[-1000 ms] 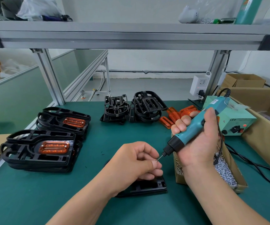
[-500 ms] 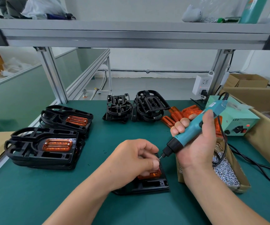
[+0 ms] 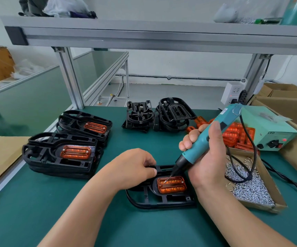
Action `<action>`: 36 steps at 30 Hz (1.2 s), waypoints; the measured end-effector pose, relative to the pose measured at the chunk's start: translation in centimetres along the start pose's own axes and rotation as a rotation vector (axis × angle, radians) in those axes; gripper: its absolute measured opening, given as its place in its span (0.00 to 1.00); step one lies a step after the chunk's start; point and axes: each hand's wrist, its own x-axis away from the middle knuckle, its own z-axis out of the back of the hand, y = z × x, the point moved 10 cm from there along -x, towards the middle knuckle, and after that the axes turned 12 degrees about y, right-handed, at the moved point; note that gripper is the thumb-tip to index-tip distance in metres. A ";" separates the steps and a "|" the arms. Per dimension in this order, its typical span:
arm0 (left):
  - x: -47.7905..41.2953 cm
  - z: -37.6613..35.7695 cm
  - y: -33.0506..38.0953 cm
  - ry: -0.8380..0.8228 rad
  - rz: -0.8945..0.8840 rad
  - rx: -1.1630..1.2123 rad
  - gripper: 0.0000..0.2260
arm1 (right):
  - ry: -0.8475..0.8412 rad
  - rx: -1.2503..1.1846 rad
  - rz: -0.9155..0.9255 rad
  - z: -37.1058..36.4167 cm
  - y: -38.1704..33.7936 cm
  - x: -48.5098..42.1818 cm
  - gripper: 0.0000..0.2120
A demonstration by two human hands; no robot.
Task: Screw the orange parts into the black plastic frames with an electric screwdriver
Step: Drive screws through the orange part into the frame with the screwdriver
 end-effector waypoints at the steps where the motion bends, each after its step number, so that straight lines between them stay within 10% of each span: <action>1: 0.0 -0.3 0.1 -0.011 -0.004 0.019 0.09 | -0.012 0.008 0.004 -0.2 0.0 0.2 0.15; 31: 0.3 -0.9 1.6 -0.016 -0.022 0.095 0.03 | -0.379 0.282 0.143 -4.8 -0.5 3.5 0.22; 36: 0.4 -0.6 1.9 -0.009 -0.023 0.067 0.17 | -0.429 0.352 0.159 -5.6 0.0 4.0 0.25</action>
